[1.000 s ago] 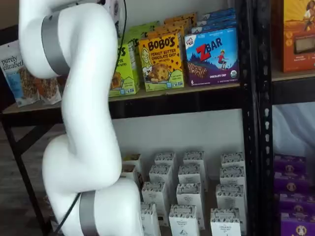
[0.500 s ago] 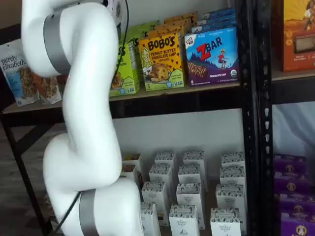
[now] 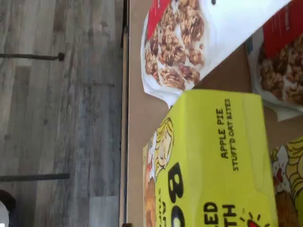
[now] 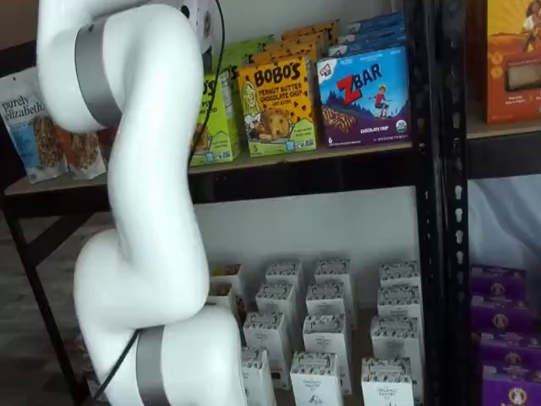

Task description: Pick the green box on the top shelf, the fourth from the left

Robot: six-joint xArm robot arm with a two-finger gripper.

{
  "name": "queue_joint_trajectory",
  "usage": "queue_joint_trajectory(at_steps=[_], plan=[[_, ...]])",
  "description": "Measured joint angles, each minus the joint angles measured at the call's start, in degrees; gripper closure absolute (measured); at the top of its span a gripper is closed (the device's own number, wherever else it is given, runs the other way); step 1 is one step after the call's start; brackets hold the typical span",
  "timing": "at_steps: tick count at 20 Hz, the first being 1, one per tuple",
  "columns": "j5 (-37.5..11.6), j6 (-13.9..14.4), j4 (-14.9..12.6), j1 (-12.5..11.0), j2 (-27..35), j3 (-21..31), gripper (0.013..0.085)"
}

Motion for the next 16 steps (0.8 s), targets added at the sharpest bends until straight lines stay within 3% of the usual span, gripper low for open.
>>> queue_joint_trajectory(at_steps=[16], plan=[[-4.24, -0.53, -1.31, 0.55, -1.32, 4.73, 0.013]])
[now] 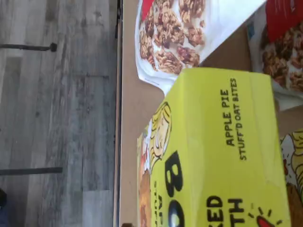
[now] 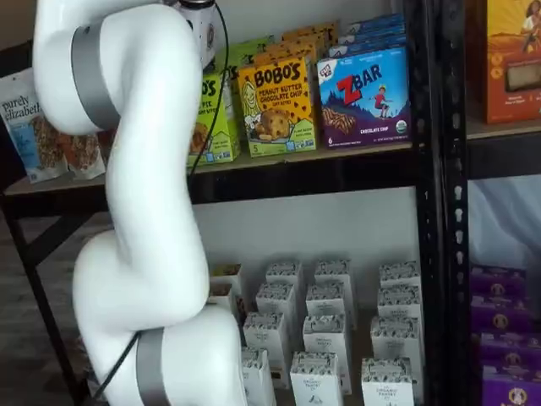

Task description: Pick the green box on the top shelf, the fourth from the left

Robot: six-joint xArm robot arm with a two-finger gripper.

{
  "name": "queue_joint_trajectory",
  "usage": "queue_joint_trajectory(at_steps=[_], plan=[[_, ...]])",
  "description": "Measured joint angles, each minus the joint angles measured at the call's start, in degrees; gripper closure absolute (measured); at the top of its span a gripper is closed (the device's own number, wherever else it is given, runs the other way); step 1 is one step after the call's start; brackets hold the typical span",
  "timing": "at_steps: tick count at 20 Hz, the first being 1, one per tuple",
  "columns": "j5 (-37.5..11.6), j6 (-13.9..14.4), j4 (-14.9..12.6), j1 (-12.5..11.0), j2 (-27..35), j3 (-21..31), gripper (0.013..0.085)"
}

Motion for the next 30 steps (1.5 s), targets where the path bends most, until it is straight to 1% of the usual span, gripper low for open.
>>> queue_joint_trajectory(at_steps=[11, 13, 14, 15, 16, 18, 23, 24, 25, 26, 27, 28, 29, 30], plan=[[-0.36, -0.09, -0.28, 0.05, 0.22, 0.2, 0.013], [-0.17, -0.16, -0.05, -0.06, 0.34, 0.01, 0.021], [-0.04, -0.17, -0.04, -0.08, 0.39, -0.08, 0.021], [0.03, -0.17, -0.08, -0.08, 0.41, -0.12, 0.025], [0.06, -0.17, -0.12, -0.09, 0.41, -0.13, 0.025], [0.08, -0.18, -0.17, -0.09, 0.39, -0.1, 0.033], [0.45, -0.19, -0.25, -0.11, 0.46, -0.27, 0.033], [0.46, -0.22, -0.07, -0.16, 0.44, -0.25, 0.037], [0.49, -0.24, 0.02, -0.2, 0.44, -0.27, 0.037], [0.53, -0.24, 0.05, -0.2, 0.44, -0.31, 0.041], [0.55, -0.23, 0.05, -0.2, 0.44, -0.35, 0.041], [0.58, -0.22, 0.06, -0.2, 0.44, -0.39, 0.045], [0.64, -0.21, 0.1, -0.2, 0.46, -0.44, 0.045], [0.65, -0.18, 0.11, -0.18, 0.46, -0.46, 0.049]])
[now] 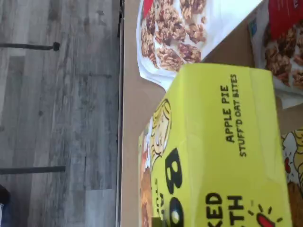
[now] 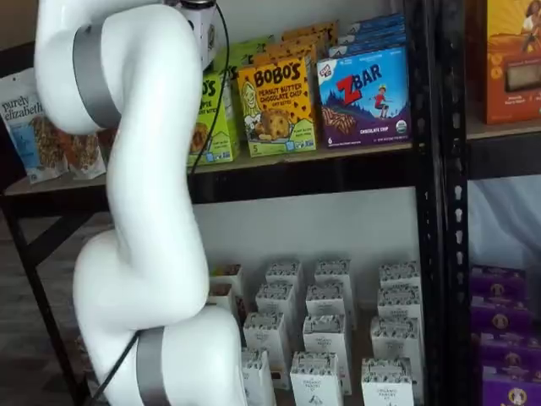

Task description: Pick the green box on the top shelf, the fourth from the left

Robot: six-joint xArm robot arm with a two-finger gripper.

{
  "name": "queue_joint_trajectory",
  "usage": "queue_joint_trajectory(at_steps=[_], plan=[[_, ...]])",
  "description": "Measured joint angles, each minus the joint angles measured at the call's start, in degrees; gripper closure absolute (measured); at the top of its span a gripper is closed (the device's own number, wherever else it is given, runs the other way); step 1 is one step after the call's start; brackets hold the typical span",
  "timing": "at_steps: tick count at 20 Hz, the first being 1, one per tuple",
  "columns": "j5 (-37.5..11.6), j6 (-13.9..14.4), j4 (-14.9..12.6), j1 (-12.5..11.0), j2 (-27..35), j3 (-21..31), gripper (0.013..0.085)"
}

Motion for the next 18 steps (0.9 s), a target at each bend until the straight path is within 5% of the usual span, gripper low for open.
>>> queue_joint_trajectory(at_steps=[8, 12, 18], plan=[[0.49, 0.24, -0.19, 0.17, 0.09, -0.41, 0.053], [0.61, 0.29, 0.03, 0.17, 0.05, -0.51, 0.065], [1.74, 0.45, -0.11, 0.23, 0.34, -1.26, 0.065]])
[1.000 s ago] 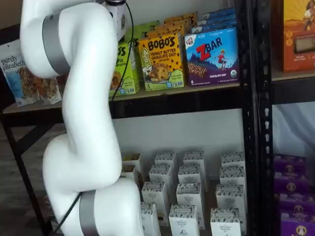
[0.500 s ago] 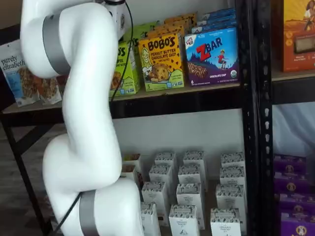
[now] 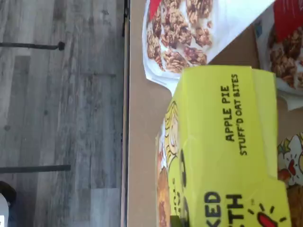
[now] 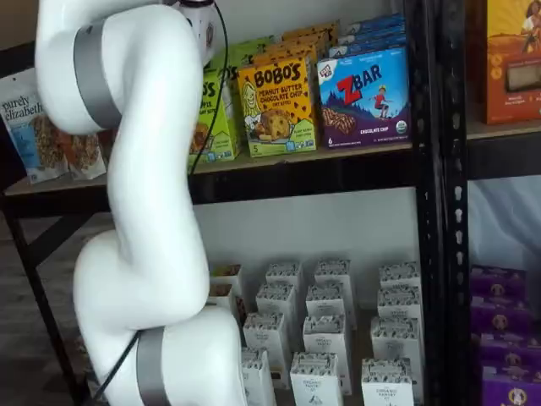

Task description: Pick the green box on the top shelf, the fourth from the left

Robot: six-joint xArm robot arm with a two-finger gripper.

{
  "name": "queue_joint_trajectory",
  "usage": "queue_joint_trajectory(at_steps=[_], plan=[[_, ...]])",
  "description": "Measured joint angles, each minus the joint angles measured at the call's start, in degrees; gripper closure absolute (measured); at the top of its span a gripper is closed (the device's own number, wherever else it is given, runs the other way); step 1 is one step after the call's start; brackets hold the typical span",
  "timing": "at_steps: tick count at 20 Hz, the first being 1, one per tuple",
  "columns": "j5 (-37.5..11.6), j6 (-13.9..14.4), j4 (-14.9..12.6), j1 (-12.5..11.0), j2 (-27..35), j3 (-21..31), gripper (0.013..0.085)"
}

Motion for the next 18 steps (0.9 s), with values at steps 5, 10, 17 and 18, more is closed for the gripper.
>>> queue_joint_trajectory(at_steps=[5, 10, 17, 18], plan=[[1.05, 0.21, -0.32, 0.05, -0.18, -0.48, 0.065], [2.06, 0.37, -0.19, -0.02, -0.77, -0.67, 0.065], [-1.22, 0.2, -0.53, 0.06, -2.73, 2.3, 0.065], [-1.5, 0.13, -0.4, -0.01, -2.83, 2.49, 0.065]])
